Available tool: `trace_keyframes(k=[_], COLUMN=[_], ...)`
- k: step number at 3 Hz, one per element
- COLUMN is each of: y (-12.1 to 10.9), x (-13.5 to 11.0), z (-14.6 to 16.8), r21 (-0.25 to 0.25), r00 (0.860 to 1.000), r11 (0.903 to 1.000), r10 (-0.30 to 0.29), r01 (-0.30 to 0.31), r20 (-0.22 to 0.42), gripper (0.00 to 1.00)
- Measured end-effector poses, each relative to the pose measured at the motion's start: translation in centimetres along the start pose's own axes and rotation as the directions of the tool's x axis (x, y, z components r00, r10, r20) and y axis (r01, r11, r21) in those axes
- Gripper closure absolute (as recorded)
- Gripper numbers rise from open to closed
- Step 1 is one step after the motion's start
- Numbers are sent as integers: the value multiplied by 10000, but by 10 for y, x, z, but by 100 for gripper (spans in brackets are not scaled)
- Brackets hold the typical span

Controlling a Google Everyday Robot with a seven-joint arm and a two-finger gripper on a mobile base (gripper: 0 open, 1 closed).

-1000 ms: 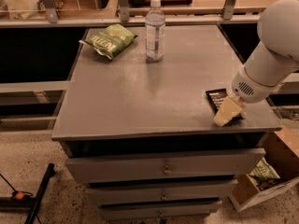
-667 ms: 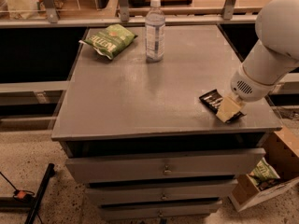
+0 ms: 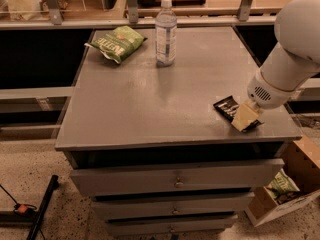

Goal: Move rxbar chocolate near blue plastic bottle

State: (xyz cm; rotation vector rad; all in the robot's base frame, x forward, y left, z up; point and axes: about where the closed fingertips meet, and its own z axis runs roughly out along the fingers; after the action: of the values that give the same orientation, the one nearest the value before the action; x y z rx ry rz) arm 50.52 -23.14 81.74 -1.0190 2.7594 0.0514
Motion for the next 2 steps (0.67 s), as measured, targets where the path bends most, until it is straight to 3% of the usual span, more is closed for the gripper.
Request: trace_keyframes(k=[2], y=[-20], x=[-24], z=[-16], r21=[-423], r00=[9949], r11=[9991], r10=[64], r01=[-21], r20=[1005], gripper=[100])
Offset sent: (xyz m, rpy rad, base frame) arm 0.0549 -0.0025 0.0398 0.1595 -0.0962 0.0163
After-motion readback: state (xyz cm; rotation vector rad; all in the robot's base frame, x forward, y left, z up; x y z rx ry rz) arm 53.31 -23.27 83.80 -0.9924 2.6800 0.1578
